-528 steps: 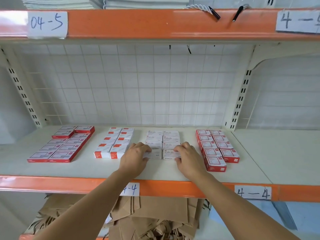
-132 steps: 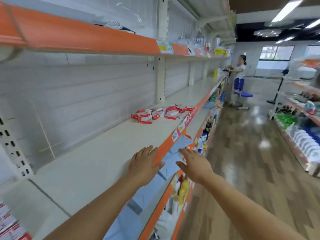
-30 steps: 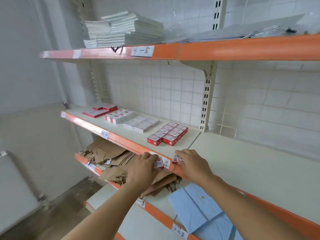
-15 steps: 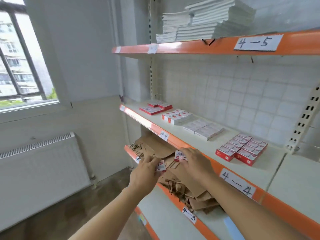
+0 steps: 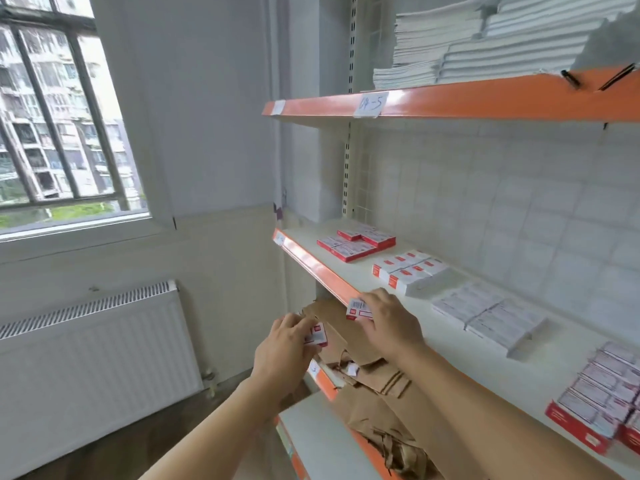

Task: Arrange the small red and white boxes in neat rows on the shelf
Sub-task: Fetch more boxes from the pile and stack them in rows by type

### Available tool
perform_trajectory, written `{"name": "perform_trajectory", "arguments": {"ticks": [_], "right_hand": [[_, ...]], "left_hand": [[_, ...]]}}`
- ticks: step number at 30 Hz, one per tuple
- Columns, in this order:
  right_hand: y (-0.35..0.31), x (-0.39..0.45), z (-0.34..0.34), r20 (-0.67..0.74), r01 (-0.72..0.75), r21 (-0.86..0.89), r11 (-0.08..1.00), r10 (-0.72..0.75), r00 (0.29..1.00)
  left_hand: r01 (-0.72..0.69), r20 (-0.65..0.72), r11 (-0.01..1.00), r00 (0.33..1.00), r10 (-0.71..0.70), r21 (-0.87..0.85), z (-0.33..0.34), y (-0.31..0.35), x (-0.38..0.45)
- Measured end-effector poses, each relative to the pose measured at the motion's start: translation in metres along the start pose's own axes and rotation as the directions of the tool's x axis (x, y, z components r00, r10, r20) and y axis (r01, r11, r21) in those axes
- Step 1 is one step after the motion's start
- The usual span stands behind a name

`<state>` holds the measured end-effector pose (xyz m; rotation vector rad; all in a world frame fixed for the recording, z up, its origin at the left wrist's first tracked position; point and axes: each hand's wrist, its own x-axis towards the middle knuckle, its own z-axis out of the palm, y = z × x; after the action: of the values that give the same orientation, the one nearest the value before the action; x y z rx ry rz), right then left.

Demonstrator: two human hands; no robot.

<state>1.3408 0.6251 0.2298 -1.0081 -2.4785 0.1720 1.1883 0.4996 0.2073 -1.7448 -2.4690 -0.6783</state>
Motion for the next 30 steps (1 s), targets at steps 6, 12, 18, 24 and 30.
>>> {"name": "perform_trajectory", "arguments": {"ticks": [6,12,18,24,30], "right_hand": [[-0.013,0.077,0.04,-0.034,-0.037,0.006,0.999,0.037,0.999],[-0.025,0.144,0.074,-0.103,-0.199,0.005,0.98,0.198,0.975],[-0.017,0.18,0.087,-0.163,-0.344,-0.003,0.939,0.339,0.927],[0.01,0.217,0.09,-0.238,-0.422,-0.053,0.905,0.399,0.886],[0.031,0.241,0.099,-0.285,-0.495,-0.038,0.868,0.466,0.838]], "left_hand": [[-0.035,0.026,0.999,0.999,0.036,-0.026,0.003,-0.055,0.067],[-0.156,0.083,0.987,0.984,0.16,-0.047,0.001,-0.108,0.149],[-0.273,0.099,0.959,0.955,0.28,-0.076,0.01,-0.13,0.217],[-0.371,0.078,0.916,0.919,0.385,-0.153,0.031,-0.119,0.285],[-0.459,0.096,0.871,0.873,0.479,-0.174,0.049,-0.1,0.338]]}}
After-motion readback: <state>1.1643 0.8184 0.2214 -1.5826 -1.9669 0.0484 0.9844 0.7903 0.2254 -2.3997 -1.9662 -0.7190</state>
